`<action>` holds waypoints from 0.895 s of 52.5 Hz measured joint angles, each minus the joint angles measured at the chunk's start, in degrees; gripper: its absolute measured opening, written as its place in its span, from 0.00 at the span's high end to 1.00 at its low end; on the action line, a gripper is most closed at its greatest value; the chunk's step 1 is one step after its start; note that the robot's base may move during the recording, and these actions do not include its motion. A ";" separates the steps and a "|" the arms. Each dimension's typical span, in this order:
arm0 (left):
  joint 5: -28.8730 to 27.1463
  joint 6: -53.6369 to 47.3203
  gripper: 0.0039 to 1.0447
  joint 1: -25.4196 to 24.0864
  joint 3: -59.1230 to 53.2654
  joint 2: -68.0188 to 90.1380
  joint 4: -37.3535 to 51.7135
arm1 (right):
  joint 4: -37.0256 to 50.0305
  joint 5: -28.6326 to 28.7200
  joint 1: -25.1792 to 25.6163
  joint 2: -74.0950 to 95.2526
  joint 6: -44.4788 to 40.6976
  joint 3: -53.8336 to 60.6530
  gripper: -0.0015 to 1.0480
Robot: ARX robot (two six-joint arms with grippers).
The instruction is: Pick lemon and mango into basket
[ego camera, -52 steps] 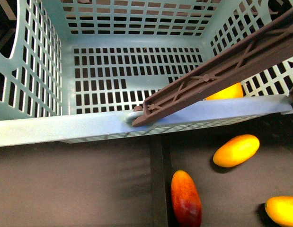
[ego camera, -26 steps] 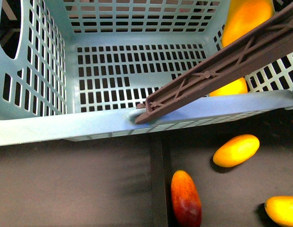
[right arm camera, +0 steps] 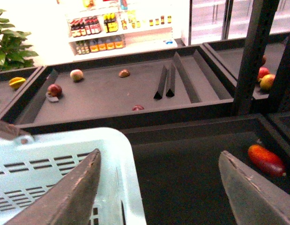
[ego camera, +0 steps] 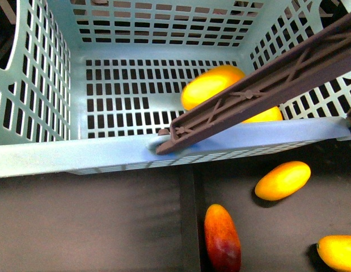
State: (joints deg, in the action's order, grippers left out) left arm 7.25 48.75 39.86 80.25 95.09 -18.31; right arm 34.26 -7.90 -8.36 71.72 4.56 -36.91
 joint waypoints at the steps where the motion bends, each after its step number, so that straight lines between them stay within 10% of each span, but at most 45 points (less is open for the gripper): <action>1: 0.22 0.07 0.96 0.02 0.00 0.00 0.00 | 1.36 0.24 0.24 -0.50 -0.68 1.70 0.37; 21: 0.28 0.17 0.96 0.04 0.02 0.00 0.00 | 7.30 3.37 3.74 -12.39 -4.02 19.82 0.98; 47: 0.31 0.11 0.96 0.09 0.00 0.00 0.00 | 2.67 7.76 8.17 -28.63 -4.28 31.34 0.98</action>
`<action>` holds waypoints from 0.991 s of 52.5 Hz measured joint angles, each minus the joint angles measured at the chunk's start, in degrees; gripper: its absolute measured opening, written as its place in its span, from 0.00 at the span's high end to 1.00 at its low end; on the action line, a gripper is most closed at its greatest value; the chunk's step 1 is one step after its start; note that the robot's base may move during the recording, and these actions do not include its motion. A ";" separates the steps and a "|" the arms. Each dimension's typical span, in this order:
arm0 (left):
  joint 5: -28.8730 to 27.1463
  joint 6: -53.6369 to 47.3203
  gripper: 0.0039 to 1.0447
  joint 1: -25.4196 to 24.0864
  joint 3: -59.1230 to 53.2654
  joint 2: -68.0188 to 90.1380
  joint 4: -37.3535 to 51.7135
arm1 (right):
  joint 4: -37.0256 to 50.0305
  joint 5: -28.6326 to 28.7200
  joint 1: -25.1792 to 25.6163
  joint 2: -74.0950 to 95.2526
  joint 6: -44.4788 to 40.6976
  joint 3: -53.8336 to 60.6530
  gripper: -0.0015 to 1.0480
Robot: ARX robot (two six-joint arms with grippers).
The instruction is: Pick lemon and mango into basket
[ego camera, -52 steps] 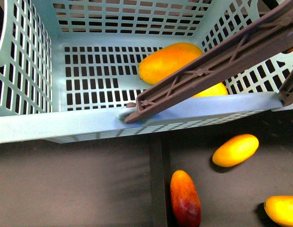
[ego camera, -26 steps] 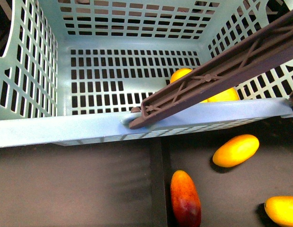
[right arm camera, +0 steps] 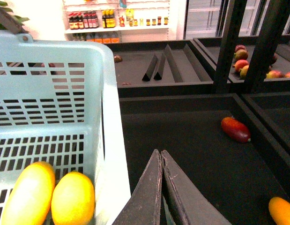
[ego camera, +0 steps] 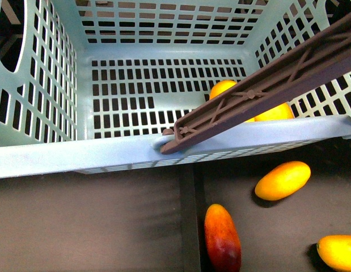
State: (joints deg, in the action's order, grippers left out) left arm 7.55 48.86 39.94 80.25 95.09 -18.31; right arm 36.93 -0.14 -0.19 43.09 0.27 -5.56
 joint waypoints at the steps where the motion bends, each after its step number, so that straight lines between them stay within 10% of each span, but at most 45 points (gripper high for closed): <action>1: 0.00 0.00 0.96 0.00 0.02 0.00 0.00 | -0.55 0.00 0.00 -0.92 0.00 0.39 0.98; 52: -0.15 -0.07 0.96 0.00 0.02 0.00 0.00 | -20.52 0.13 0.00 -26.73 -0.02 4.57 0.98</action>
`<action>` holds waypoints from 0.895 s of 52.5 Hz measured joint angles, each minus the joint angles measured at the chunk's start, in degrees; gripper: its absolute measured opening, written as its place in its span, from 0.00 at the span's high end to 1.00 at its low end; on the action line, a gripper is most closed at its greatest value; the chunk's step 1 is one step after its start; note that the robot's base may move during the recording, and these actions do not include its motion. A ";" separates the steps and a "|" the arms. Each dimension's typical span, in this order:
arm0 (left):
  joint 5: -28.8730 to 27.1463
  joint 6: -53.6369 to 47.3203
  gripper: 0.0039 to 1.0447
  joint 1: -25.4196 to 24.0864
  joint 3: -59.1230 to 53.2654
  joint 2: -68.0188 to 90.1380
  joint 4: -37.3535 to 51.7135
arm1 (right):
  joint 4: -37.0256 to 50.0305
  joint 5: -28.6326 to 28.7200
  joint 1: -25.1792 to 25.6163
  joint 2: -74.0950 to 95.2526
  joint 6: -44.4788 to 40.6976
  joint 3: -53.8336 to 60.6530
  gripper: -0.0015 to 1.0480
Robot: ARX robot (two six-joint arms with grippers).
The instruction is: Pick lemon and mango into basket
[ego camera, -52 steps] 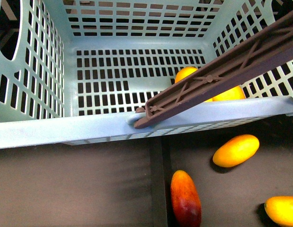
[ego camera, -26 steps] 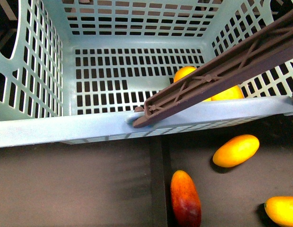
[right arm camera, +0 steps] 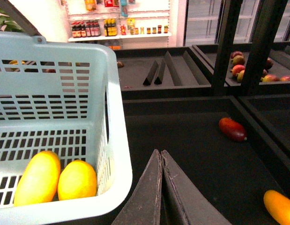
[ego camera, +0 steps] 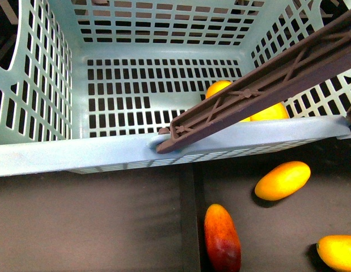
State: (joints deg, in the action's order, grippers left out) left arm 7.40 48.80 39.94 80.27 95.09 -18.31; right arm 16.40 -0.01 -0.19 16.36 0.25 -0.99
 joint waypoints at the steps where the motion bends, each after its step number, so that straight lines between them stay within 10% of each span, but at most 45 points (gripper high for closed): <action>1: 0.04 0.00 0.96 0.00 -0.02 0.00 0.00 | -0.59 0.00 0.00 -0.57 0.00 0.00 0.98; 35: 0.13 0.00 0.96 0.02 -0.02 0.00 0.00 | -16.31 0.00 0.00 -15.96 -0.07 0.00 0.98; 47: 0.00 -0.04 0.96 0.02 0.00 0.00 0.00 | -16.31 0.00 0.00 -15.96 -0.09 0.00 0.67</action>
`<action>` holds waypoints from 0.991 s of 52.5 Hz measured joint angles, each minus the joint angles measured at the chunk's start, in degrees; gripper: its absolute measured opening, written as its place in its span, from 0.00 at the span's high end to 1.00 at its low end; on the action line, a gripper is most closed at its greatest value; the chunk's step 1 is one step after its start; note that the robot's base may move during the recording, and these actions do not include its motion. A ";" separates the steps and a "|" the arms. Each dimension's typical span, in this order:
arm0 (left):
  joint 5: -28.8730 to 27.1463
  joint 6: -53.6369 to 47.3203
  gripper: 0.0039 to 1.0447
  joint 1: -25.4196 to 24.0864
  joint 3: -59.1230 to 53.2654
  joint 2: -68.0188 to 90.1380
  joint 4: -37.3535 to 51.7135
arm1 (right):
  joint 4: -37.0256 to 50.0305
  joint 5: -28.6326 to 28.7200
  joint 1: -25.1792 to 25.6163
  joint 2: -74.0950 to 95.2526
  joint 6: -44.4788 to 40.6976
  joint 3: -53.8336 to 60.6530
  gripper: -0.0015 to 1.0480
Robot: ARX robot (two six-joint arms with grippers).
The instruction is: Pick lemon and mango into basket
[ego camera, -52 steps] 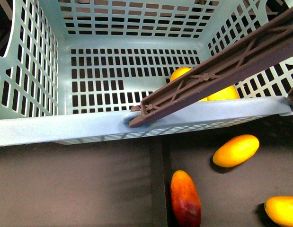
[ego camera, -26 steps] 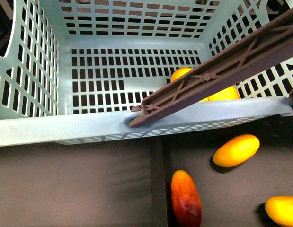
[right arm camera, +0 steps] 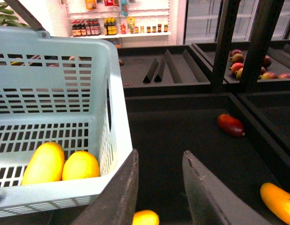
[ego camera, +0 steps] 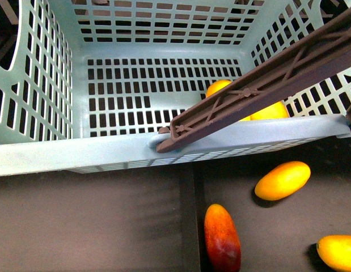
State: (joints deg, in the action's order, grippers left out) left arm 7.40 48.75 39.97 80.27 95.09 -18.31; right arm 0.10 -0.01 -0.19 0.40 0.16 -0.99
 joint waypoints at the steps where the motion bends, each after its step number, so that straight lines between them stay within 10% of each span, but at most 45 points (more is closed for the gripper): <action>1: 0.00 0.00 0.96 0.00 0.00 0.00 0.00 | 0.00 0.00 0.00 0.00 0.00 0.00 0.65; 22: -0.83 -0.07 0.96 0.09 -0.02 0.00 0.20 | 0.00 0.00 0.00 -0.02 0.02 0.00 0.07; 31: -24.94 4.63 0.96 1.49 -2.32 1.20 12.31 | 0.00 -0.04 0.00 -0.09 0.00 0.00 0.08; 52: -22.56 17.03 0.96 -7.19 -8.15 3.19 18.69 | -0.02 0.00 0.00 -0.11 0.00 0.00 0.08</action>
State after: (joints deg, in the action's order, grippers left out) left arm -15.16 65.78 32.77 72.12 98.28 0.38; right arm 0.08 -0.01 -0.19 0.30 0.16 -0.99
